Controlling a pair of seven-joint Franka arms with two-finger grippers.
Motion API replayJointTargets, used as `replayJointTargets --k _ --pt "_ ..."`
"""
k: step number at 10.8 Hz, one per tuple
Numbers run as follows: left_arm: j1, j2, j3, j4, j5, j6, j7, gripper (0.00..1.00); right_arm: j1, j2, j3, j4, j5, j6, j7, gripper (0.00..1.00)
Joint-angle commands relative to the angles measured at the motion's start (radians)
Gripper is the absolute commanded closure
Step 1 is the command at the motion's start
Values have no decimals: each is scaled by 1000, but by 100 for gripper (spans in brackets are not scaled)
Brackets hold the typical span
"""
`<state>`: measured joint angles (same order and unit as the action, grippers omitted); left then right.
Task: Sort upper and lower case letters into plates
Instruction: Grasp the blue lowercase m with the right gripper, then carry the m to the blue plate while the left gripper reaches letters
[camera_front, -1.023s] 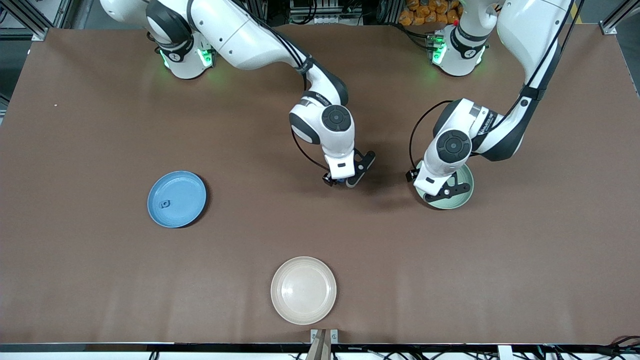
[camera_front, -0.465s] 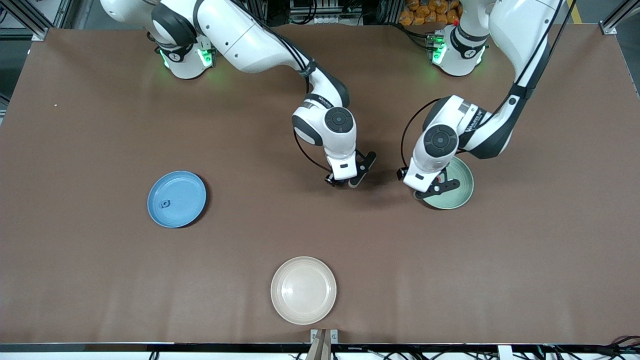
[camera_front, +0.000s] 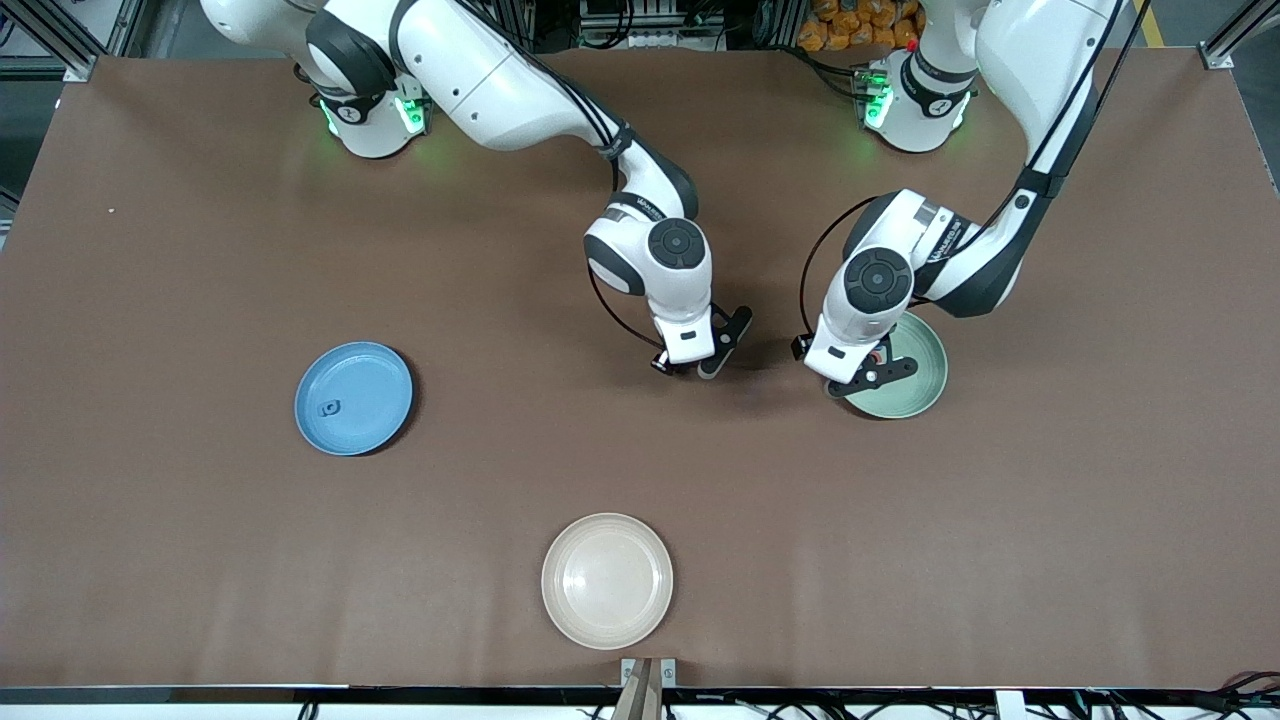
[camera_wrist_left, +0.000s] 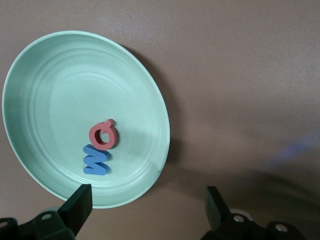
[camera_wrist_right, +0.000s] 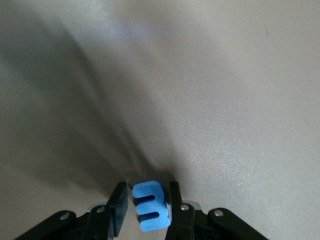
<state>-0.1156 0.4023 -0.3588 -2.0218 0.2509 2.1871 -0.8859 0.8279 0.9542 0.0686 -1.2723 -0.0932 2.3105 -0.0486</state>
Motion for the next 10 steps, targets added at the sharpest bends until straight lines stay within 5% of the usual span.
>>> replayJointTargets --k 1,3,6,10 --pt "-1 -2 0 3 -18 3 -7 0 11 28 -12 31 -2 -8 -2 83" --pt "-1 -2 0 5 -18 2 -7 0 7 3 -12 27 9 -46 -4 100" --pt "-18 16 -20 21 -25 8 -40 0 -42 -124 -12 21 69 -236 -7 100" --pt "-159 38 -32 34 -27 74 -270 0 -235 -453 -13 -310 70 -304 -1 100"
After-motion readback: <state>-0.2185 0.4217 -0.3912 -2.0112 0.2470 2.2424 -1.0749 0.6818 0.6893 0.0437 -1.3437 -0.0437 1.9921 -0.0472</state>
